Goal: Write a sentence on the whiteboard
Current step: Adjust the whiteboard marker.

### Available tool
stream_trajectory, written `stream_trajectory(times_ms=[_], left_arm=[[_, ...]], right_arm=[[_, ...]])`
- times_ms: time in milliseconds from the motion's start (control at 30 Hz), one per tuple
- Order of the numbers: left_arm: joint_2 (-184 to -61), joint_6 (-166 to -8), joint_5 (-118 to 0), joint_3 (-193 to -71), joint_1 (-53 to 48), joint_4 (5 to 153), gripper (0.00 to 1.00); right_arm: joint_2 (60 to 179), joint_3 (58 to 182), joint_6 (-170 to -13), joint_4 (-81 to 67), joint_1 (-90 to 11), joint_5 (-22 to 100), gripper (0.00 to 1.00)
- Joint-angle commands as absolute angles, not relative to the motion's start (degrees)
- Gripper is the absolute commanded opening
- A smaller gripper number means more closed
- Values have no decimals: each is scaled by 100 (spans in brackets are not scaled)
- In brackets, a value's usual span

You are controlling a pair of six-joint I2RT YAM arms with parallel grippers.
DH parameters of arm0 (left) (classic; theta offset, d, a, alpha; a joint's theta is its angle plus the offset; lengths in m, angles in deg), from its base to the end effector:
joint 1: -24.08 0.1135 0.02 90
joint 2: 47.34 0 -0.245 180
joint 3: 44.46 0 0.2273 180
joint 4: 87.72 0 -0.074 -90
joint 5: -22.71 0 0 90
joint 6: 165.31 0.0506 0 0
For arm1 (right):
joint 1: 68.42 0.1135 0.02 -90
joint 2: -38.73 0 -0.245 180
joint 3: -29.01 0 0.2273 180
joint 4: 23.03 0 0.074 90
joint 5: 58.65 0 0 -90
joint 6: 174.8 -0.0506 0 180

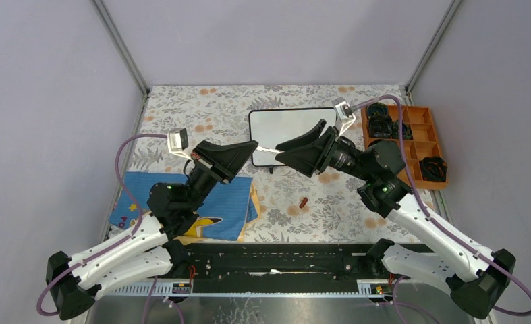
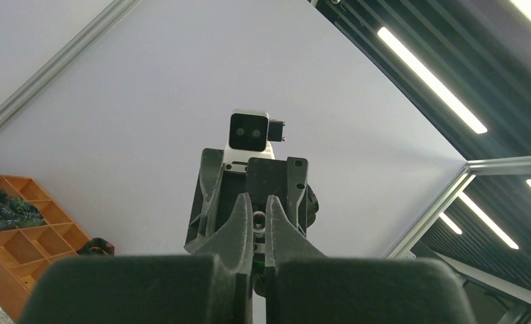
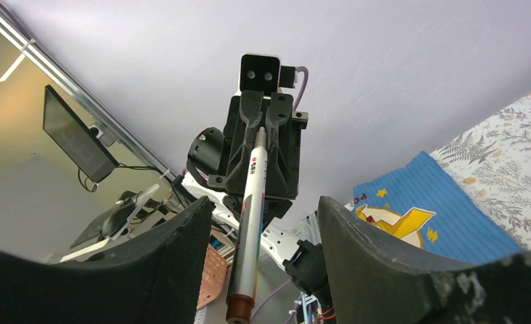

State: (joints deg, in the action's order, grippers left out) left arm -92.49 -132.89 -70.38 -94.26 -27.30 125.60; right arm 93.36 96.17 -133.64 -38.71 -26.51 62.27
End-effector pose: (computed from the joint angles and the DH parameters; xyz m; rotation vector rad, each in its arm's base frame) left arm 0.1094 -0.1326 0.3822 -0.1143 1.0413 -1.7280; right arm 0.1341 0.1553 0.4181 -0.4833 1.2370 1.6680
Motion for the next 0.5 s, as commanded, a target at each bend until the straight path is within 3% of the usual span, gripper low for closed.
stream_trajectory(times_ms=[0, 467], left_arm=[[-9238, -13385, -7338, -9345, -2734, 12954, 0], [-9383, -13376, -8208, -9323, -2972, 12784, 0]], right_arm=[[9330, 9925, -13500, -4384, -2641, 6184, 63], [9565, 9933, -13663, -4670, -2641, 5901, 48]])
